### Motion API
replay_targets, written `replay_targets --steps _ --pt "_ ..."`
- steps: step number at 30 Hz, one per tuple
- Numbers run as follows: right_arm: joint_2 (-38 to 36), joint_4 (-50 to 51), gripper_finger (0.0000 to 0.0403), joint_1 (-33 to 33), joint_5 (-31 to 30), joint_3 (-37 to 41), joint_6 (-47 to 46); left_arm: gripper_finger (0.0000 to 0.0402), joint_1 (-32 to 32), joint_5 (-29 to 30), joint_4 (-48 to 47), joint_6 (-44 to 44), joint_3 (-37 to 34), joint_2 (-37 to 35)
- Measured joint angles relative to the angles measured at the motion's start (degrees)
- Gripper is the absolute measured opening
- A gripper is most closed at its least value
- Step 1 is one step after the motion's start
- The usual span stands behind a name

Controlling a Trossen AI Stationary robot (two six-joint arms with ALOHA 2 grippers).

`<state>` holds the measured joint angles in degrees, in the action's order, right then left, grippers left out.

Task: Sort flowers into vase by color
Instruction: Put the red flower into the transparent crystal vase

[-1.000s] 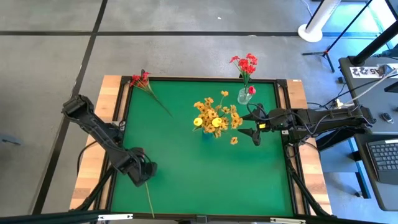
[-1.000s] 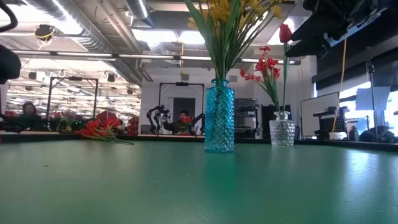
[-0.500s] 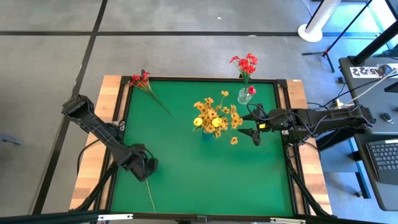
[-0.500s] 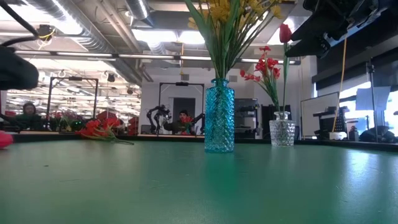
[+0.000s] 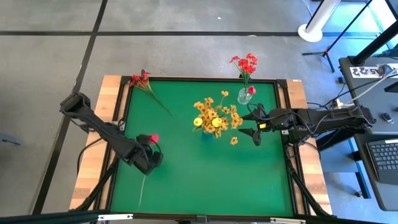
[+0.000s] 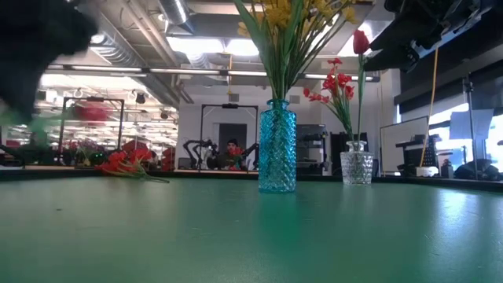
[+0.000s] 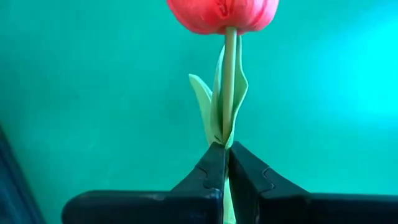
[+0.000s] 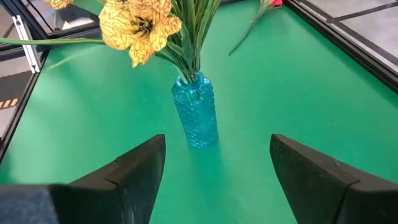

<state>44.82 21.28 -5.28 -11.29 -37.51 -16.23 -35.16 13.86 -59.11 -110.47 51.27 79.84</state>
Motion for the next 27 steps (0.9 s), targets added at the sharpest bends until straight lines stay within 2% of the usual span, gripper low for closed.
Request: replay_targets --steps 5,10,12,16,18,22,25,27 --pt "-2.0 6.0 0.0289 0.1 -2.0 -5.0 0.1 0.0002 -0.9 12.9 -6.2 7.3 12.1 -2.6" --pt "-4.3 4.7 0.0289 0.0 -0.7 -9.4 0.1 0.0002 -2.5 27.9 -5.8 20.5 23.8 -3.6" --pt "-5.1 0.2 0.0289 0.0 3.6 -9.6 -1.3 0.0002 -3.5 34.5 -2.9 27.5 27.9 -3.6" --pt "-4.3 -13.6 0.0289 0.0 19.4 -9.6 -3.9 0.0001 -4.8 42.9 9.1 45.4 34.0 -3.6" --pt "-2.0 -20.6 0.0289 -0.3 24.7 -9.6 -3.9 0.0001 -5.0 44.5 17.2 56.4 35.9 -3.6" --pt "2.4 -30.5 0.0289 -3.0 24.1 -9.6 -1.7 0.0001 -4.1 45.1 34.7 77.9 36.6 -3.6" --pt "5.7 -36.1 0.0289 -4.4 22.0 -9.6 2.1 0.0001 -1.0 41.1 43.6 89.3 36.7 -3.6" --pt "7.8 -39.8 0.0289 -4.9 21.0 -9.6 4.2 0.0001 2.0 36.4 46.3 92.2 36.7 -3.6"
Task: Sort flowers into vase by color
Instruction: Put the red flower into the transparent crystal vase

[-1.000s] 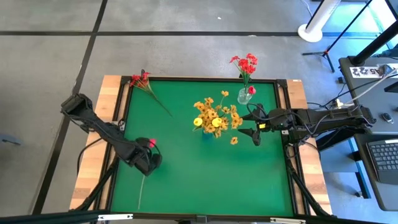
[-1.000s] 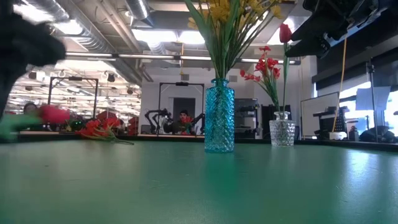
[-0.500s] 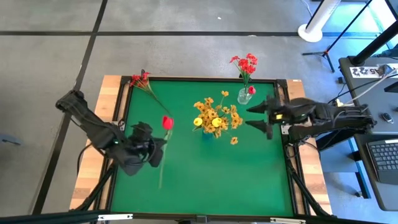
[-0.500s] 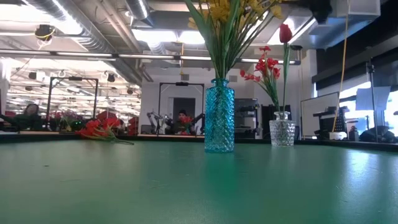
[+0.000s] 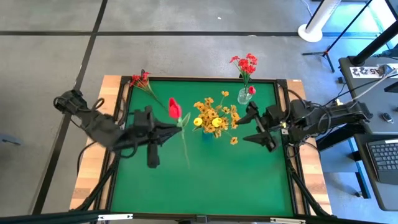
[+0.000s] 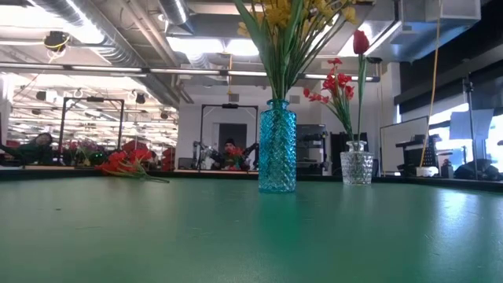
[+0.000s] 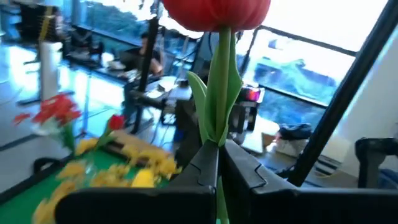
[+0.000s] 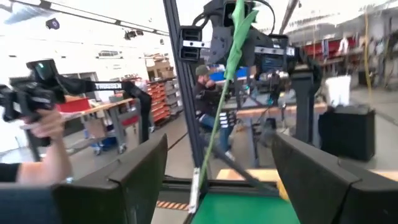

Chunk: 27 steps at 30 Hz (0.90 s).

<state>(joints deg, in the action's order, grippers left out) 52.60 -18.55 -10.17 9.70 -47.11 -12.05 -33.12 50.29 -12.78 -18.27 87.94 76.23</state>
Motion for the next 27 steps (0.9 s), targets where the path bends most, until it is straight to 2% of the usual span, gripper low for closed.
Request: replay_targets --steps 8,12,15,17,27 --pt "5.9 -12.2 0.0289 0.0 2.4 0.1 3.5 0.0001 13.2 -20.0 7.0 0.7 0.0 3.3" --pt "7.0 -14.5 0.0289 0.0 -0.3 0.1 3.5 0.0001 17.6 -31.4 15.0 0.9 0.0 6.4" --pt "7.0 -14.8 0.0289 0.1 -1.5 0.1 3.5 0.0001 19.8 -37.5 19.2 0.9 0.0 8.5" --pt "7.0 -14.8 0.0289 0.1 -1.7 0.1 3.4 0.0001 20.8 -39.4 20.4 1.0 0.0 9.7" --pt "8.3 -15.3 0.0289 0.1 -3.2 0.0 0.5 0.0001 22.8 -41.6 27.3 2.4 0.0 14.8"
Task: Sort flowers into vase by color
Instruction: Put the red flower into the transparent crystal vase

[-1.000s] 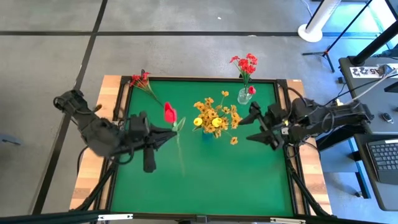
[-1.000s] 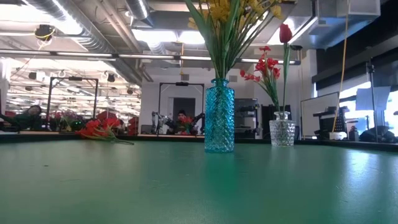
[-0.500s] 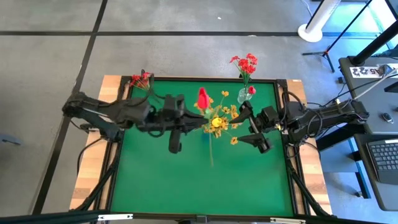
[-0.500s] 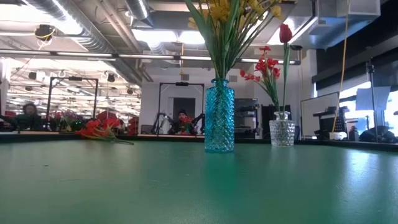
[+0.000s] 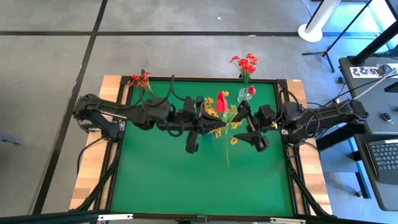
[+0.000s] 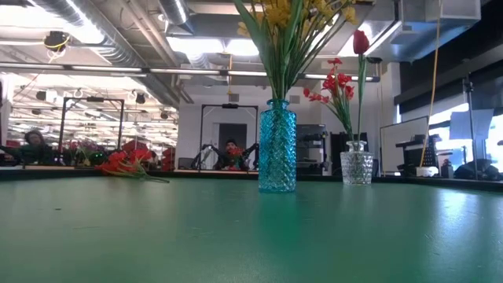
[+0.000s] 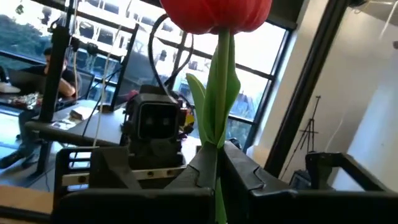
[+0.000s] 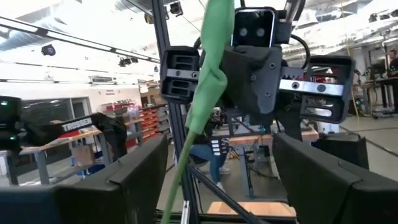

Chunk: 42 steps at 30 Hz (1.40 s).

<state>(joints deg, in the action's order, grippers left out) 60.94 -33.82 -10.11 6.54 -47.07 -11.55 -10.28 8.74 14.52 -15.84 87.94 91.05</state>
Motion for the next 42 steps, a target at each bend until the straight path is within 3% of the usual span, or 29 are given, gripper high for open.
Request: replay_targets --steps 6,10,24,31,35,39,42 --pt "1.0 1.0 0.0285 0.0 -0.7 0.0 -0.5 0.0001 1.5 0.0 0.3 0.0 0.0 2.2" --pt "1.3 2.2 0.0254 0.0 -2.3 0.0 -0.6 0.0001 1.8 0.0 0.1 0.0 0.0 3.0" --pt "1.2 3.0 0.0015 0.0 -1.5 0.0 -0.3 0.0011 1.5 0.7 -1.9 0.0 0.0 3.2" --pt "-0.4 4.3 0.0011 0.0 -1.6 0.0 0.0 0.0063 0.9 1.2 -2.8 1.2 0.0 2.2" --pt "-5.7 8.4 0.0011 0.0 -2.8 0.0 0.4 0.0104 -0.6 1.2 -5.1 1.7 0.0 0.0" --pt "-13.6 15.9 0.0007 0.0 -8.2 0.0 4.8 0.0139 -3.2 4.0 -6.9 4.7 0.0 -3.2" --pt "-19.3 23.6 0.0008 0.0 -17.2 0.0 8.4 0.0157 -5.7 8.5 -9.1 8.0 0.0 -6.5"
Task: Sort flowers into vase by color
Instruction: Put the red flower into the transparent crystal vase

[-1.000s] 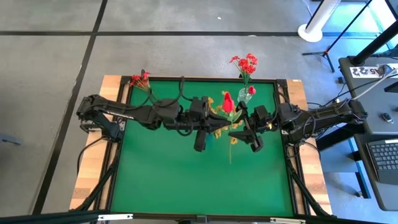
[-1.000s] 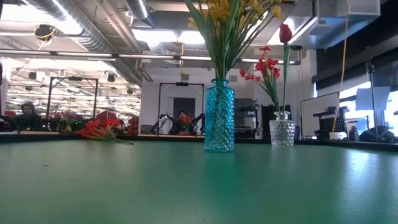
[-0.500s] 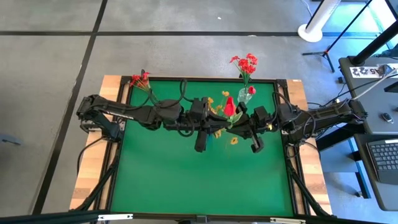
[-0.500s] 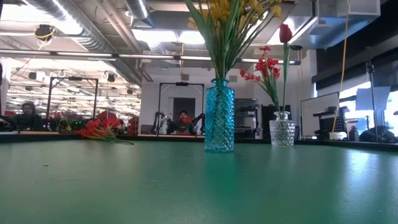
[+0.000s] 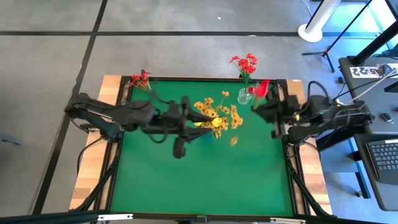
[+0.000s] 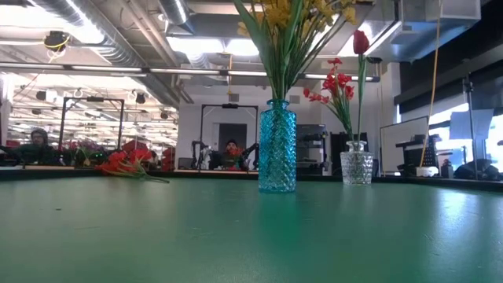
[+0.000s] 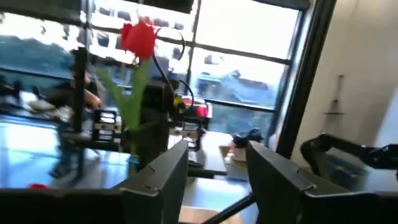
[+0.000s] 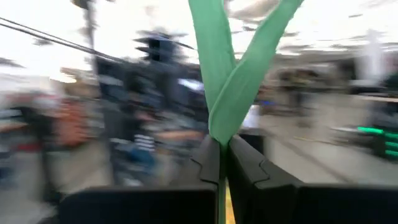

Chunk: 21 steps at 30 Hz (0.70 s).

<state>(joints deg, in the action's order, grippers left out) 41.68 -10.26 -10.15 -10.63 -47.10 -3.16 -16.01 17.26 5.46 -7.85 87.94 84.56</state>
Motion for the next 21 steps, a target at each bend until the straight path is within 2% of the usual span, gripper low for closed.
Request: replay_targets --steps 3,7,11,15,18,21 --pt "-3.5 7.6 0.0007 0.0 -11.4 0.0 2.5 0.0166 -2.5 7.8 -4.4 2.7 0.1 -3.3" --pt "-4.3 14.7 0.0006 0.1 -23.8 0.0 5.4 0.0168 -4.5 23.2 -14.7 3.9 0.1 -6.9" --pt "-4.2 21.5 0.0006 0.1 -33.7 0.0 8.0 0.0167 -4.5 36.2 -29.8 -1.4 0.1 -8.9" --pt "-2.2 26.3 0.0006 0.6 -44.8 0.0 9.3 0.0167 -2.3 38.7 -46.6 -14.1 -0.9 -9.5" --pt "-0.3 30.6 0.0006 2.8 -45.1 0.0 8.5 0.0167 -0.2 38.5 -54.2 -22.6 -6.3 -9.4" --pt "2.6 35.2 0.0006 7.1 -43.0 0.0 5.1 0.0167 2.4 36.7 -54.2 -27.2 -14.6 -9.5"
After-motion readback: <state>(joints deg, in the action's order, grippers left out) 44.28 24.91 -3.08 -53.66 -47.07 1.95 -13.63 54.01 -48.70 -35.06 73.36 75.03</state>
